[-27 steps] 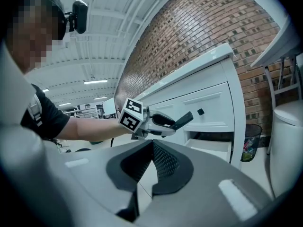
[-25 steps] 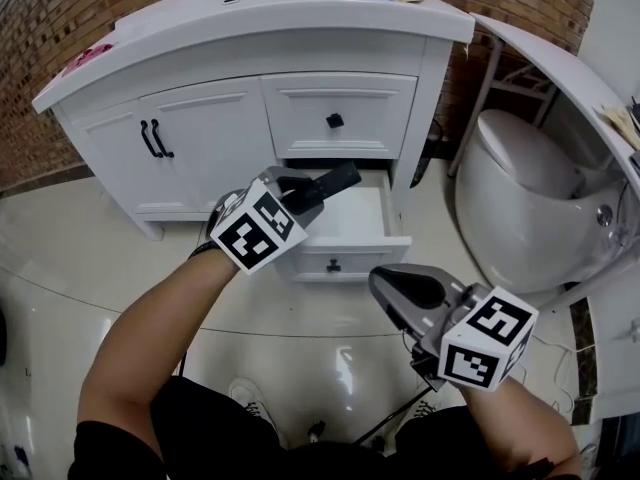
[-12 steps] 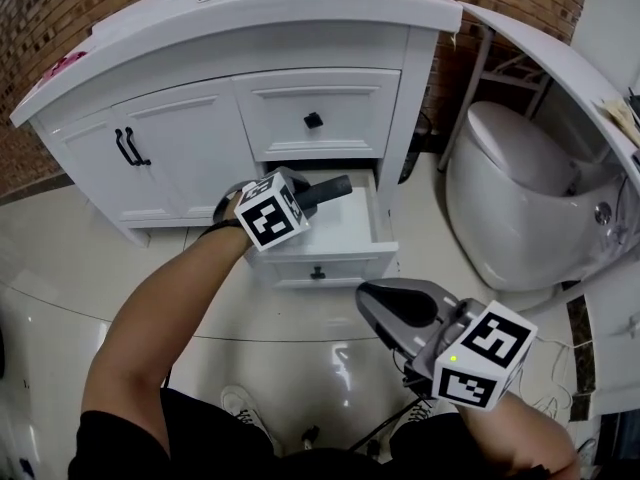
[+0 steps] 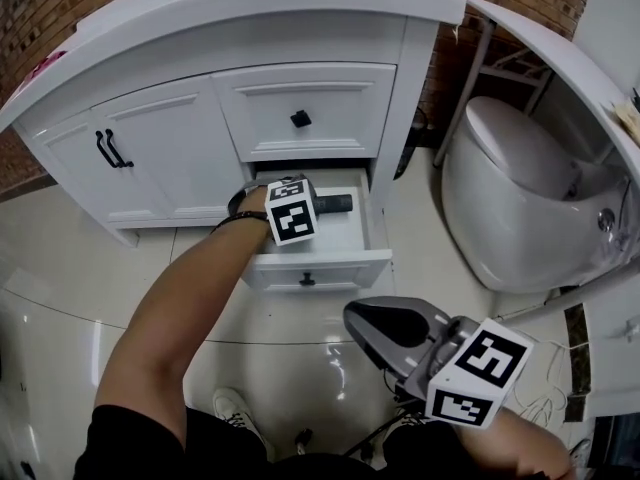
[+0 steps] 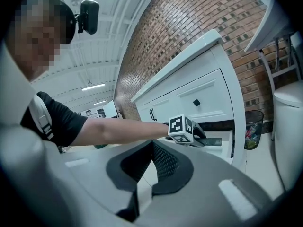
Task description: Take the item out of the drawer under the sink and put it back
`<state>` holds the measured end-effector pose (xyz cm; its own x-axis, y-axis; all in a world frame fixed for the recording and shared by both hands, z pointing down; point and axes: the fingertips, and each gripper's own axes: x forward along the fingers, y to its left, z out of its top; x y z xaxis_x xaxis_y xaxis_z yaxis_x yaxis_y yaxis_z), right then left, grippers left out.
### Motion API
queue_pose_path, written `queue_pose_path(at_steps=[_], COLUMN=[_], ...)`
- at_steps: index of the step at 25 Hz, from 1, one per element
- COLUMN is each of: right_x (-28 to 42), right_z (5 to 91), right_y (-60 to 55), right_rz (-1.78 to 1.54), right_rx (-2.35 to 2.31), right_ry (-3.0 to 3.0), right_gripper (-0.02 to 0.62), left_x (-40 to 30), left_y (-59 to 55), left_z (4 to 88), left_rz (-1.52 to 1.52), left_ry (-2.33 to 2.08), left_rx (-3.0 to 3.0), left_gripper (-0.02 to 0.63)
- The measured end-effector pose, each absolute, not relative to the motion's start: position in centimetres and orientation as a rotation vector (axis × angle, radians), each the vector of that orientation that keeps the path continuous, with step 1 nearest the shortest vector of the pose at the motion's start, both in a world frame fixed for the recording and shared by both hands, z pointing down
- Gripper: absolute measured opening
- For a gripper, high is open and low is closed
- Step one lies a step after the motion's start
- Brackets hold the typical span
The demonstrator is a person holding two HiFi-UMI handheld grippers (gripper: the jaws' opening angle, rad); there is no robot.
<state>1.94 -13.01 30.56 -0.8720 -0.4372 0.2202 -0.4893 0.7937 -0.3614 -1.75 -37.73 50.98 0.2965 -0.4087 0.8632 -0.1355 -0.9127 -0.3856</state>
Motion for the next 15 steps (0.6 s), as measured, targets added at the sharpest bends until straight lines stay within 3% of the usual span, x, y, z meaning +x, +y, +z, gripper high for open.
queue_pose_path(at_steps=[15], right_x=[3.4], right_z=[31.3], right_y=[-14.3], right_rz=[0.689], right_rx=[0.78], right_ry=[-2.837], right_gripper=[0.002], left_x=[-1.8], left_y=[-38.4], left_z=[55.1], left_rz=[-1.763], left_ry=[0.432], left_rx=[-2.41], left_gripper=[0.174])
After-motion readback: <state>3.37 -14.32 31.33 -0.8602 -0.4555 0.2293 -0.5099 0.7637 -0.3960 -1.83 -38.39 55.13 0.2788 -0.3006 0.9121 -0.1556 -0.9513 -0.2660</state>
